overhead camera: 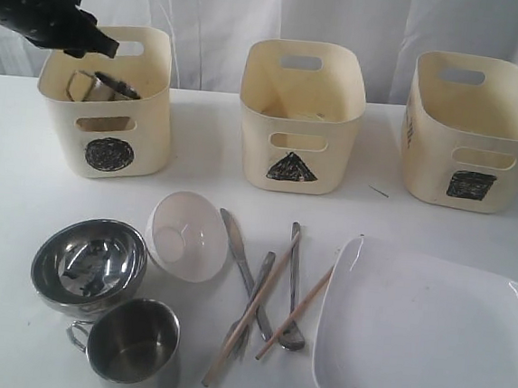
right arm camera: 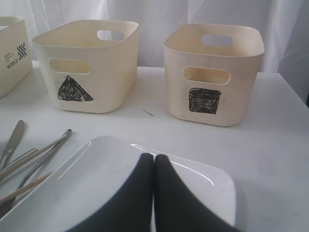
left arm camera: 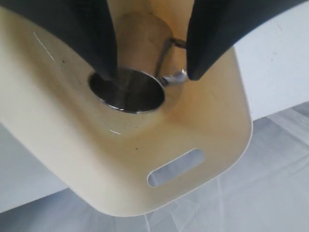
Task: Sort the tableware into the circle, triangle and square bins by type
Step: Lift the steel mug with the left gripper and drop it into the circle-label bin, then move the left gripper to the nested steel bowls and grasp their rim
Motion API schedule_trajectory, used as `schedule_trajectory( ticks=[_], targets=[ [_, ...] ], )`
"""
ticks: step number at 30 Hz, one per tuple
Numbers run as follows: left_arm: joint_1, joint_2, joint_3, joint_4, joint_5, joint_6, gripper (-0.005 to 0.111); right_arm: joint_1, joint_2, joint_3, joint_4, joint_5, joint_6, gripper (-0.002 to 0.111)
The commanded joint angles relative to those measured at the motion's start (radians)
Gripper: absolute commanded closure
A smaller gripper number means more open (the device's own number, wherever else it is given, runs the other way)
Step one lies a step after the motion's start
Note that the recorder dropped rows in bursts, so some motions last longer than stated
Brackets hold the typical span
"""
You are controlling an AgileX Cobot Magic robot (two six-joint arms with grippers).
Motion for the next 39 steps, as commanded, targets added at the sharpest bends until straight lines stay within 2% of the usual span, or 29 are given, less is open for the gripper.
schedule_trajectory(
  ticks=[1, 3, 7, 13, 19, 24, 30, 39],
  targets=[
    [-0.008, -0.089, -0.006, -0.068, 0.177, 0.009, 0.056, -0.004, -0.006, 0.006, -0.001, -0.008, 0.004, 0.108],
    [-0.019, -0.133, 0.003, -0.094, 0.281, 0.077, 0.056, -0.004, -0.006, 0.006, -0.001, -0.008, 0.004, 0.108],
    [-0.022, -0.253, 0.087, -0.225, 0.337, 0.135, 0.056, -0.004, -0.006, 0.006, -0.001, -0.008, 0.004, 0.108],
    [-0.022, -0.456, 0.297, -0.302, 0.429, 0.149, 0.057, -0.004, -0.006, 0.006, -0.001, -0.008, 0.004, 0.108],
    [-0.022, -0.601, 0.553, -0.408, 0.405, 0.196, 0.057, -0.004, -0.006, 0.006, -0.001, -0.008, 0.004, 0.108],
    [-0.022, -0.624, 0.704, -0.452, 0.333, 0.242, 0.056, -0.004, -0.006, 0.006, -0.001, -0.008, 0.004, 0.108],
    [-0.022, -0.622, 0.778, -0.485, 0.288, 0.351, 0.042, -0.004, -0.006, 0.006, -0.001, -0.008, 0.004, 0.108],
    [-0.022, -0.565, 0.777, -0.534, 0.284, 0.389, 0.041, -0.004, -0.006, 0.006, -0.001, -0.008, 0.004, 0.108]
  ],
)
